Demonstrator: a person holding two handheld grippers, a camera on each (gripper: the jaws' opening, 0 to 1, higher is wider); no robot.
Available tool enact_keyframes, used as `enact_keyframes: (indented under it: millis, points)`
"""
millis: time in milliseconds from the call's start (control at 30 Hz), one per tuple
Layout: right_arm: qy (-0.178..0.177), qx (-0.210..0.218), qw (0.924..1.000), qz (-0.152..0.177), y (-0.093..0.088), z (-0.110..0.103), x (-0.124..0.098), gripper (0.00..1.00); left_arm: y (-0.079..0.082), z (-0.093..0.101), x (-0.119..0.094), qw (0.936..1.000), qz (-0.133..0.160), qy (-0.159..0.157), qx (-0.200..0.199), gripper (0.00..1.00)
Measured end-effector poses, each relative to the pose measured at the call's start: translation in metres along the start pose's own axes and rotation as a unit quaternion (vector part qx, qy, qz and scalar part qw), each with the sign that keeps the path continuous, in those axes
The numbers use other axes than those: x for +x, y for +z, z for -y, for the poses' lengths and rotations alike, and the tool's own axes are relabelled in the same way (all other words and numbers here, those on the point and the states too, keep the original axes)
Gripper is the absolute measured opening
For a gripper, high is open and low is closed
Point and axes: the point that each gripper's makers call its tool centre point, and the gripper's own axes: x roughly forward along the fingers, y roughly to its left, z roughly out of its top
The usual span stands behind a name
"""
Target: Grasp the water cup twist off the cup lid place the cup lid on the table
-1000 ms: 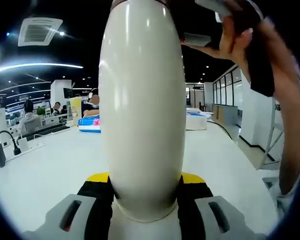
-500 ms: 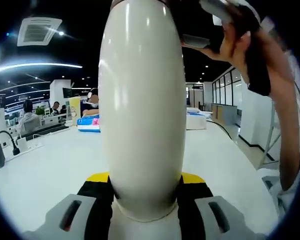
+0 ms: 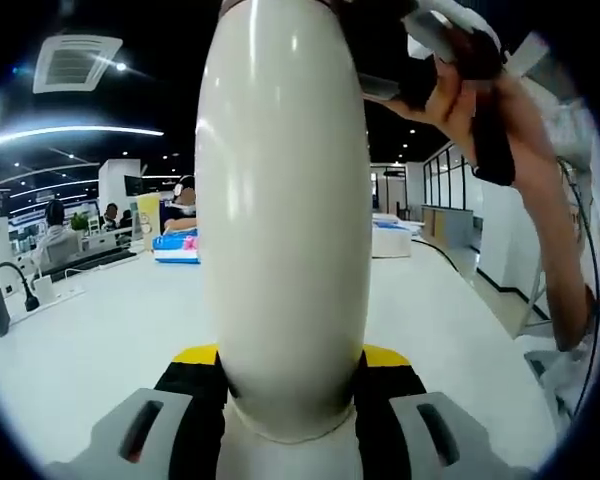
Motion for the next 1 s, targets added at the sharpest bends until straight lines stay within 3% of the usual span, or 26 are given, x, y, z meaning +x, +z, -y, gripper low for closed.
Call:
enact_keyframes:
  millis: [633,1000]
  points:
    - [0.100,-0.005,0.9945,-0.031,-0.0023,-0.0059,0.0029,0.46,-0.0001,-0.0003,0.0006,1.0000,-0.003,0.003,0.000,0.51]
    - [0.178,0.008,0.9838,-0.021,-0.0023,-0.0099,-0.0013,0.46,0.0000,0.0003,0.0016,1.0000,-0.005,0.001,0.003,0.51]
